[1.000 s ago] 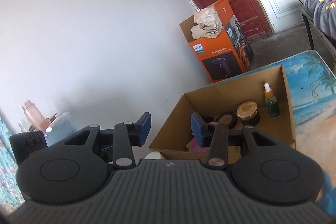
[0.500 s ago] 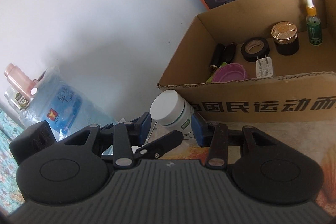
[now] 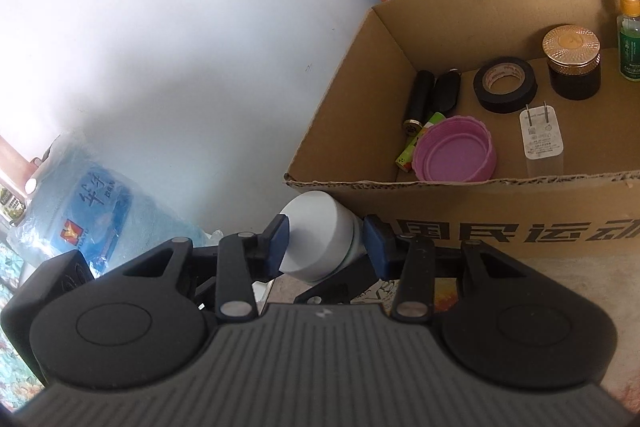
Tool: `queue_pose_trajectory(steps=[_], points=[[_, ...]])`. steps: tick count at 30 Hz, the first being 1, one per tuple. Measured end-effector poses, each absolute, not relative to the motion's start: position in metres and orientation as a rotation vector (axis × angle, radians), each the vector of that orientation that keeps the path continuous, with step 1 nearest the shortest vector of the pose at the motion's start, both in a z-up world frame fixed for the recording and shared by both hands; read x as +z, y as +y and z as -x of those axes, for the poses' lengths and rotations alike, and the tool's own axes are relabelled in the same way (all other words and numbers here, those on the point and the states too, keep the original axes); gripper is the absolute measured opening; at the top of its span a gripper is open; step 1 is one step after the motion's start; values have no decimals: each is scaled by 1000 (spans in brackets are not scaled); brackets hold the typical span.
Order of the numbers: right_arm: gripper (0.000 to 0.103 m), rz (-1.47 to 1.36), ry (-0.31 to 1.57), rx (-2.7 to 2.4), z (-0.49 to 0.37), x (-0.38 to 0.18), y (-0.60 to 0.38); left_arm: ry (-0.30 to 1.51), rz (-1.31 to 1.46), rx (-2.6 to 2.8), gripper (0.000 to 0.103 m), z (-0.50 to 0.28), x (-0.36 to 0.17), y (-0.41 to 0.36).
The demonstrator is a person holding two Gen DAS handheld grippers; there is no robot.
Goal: Organize rigid objects
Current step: 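Close the right tool around the white pill bottle's lid, then lift the pill bottle with the right tool and carry it over the box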
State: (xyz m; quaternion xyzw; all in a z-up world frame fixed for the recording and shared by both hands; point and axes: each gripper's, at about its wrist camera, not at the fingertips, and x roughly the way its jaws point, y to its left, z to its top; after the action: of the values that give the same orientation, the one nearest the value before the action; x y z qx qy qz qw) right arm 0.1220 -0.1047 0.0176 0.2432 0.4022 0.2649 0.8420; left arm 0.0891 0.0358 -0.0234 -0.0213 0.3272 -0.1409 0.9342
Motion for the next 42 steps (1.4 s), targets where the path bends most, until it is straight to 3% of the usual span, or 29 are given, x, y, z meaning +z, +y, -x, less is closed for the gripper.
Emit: queue_pose_trajectory(steps=[20,42], points=[[40,-555,829,429,-61,27,-168,715,-23,-421,54,-66,-17,-26],[43,-597,825,442,-68,18,-181,745,-71,-391,54,-76,-19,-45]])
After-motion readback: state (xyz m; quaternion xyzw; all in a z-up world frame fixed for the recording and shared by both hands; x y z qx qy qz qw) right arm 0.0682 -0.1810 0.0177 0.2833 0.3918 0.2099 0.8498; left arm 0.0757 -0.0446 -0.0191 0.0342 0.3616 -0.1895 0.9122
